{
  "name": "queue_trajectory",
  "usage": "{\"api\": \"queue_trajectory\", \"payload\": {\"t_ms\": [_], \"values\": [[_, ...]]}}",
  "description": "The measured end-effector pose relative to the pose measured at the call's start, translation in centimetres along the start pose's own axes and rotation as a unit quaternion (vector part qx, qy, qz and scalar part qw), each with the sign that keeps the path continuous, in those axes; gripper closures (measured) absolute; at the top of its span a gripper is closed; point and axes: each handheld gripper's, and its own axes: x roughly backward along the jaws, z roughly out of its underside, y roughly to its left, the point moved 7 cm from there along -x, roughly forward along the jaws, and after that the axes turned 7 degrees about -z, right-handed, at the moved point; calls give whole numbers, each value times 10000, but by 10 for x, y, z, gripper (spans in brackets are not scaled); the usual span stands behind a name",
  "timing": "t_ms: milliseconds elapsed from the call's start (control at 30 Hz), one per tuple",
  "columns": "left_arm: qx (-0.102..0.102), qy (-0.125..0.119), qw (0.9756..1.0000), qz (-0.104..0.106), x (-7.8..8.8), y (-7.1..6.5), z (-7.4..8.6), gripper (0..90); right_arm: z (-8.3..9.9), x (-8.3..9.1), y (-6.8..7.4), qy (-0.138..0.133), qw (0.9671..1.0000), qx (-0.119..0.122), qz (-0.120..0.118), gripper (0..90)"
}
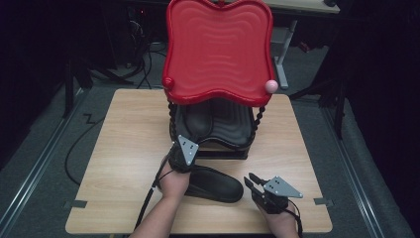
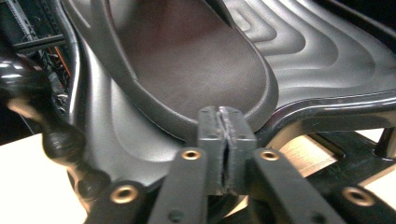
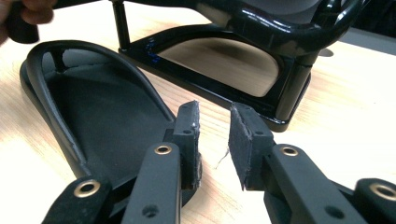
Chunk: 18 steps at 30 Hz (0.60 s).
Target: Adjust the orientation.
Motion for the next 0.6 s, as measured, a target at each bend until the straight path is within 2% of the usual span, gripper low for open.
{"api": "queue_trajectory", "payload": {"t_ms": [67,100,133,233,267,367,400,433,500,533,567,600], "values": [[38,-6,10000,23,8,3,2,824,2,-1,0,22,10000,13,-8,718],[76,1,10000,30,18,8,5,791,3,-3,0,75,10000,35,11,719],[76,1,10000,30,18,8,5,780,4,-4,-1,98,9999,55,22,720],[148,141,9998,24,42,22,22,736,7,-7,-2,207,9998,57,21,727],[148,141,9998,24,42,22,22,713,7,-7,-2,207,9998,57,21,727],[113,341,9993,43,63,31,43,677,9,-10,-4,359,9993,-37,0,749],[47,495,9987,53,78,34,58,659,12,-15,-8,488,9988,-77,20,778],[47,495,9987,53,78,34,58,658,12,-15,-8,488,9988,-77,20,778],[-23,599,9982,66,91,35,72,663,15,-21,-12,659,9978,-106,56,803],[-99,654,9978,40,96,34,78,720,18,-29,-15,838,9964,-121,79,819],[-107,677,9976,59,100,33,84,720,18,-29,-15,838,9964,-121,79,819],[-39,691,9975,114,103,32,88,753,23,-36,-16,1040,9945,-118,92,833]]}}
